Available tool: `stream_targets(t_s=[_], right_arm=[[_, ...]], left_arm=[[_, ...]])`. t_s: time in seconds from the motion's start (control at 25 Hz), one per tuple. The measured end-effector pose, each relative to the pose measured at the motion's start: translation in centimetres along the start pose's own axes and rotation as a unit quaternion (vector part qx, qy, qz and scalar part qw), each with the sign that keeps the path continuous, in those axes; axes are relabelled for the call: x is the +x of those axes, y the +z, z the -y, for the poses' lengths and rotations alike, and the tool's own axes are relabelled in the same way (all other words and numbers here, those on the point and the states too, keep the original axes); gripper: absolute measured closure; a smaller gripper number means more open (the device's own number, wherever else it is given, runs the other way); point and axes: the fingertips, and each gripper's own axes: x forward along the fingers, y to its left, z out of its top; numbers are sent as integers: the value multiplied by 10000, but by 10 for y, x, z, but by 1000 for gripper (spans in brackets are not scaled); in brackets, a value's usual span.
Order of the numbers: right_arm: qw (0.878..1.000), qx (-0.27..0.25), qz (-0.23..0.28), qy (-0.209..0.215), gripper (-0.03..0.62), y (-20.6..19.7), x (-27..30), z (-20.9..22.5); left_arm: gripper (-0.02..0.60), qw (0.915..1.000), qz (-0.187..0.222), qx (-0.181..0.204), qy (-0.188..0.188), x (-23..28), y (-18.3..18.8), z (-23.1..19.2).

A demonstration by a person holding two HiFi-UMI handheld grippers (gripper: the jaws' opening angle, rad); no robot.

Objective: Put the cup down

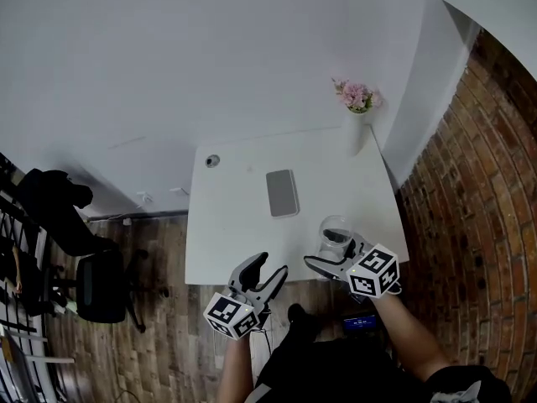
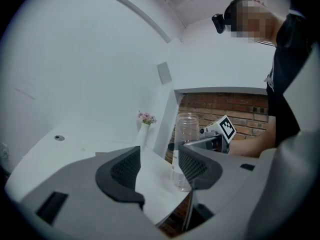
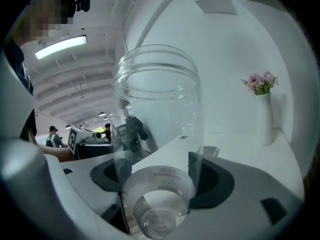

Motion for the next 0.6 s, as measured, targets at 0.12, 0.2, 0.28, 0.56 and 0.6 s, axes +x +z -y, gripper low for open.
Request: stream_targets(t_s=[0.12, 0.2, 0.28, 0.56, 0.6], right_arm=[[10000, 33, -17, -68, 235, 7, 17, 2], [9999, 60, -27, -136, 235, 10, 26, 3], [9997, 106, -51, -215, 235, 10, 31, 5], [9991, 172, -123, -376, 235, 7, 39, 14], [9991, 171, -121, -380, 235, 7, 40, 15]], left_arm=[[337, 10000, -13, 42, -36, 2, 4, -19], [344, 9999, -5, 106, -54, 3, 8, -31], [345, 9999, -15, 86, -134, 6, 9, -39], [345, 9993, -99, -33, -363, 15, 2, -46], [345, 9992, -103, -35, -380, 17, 1, -47]])
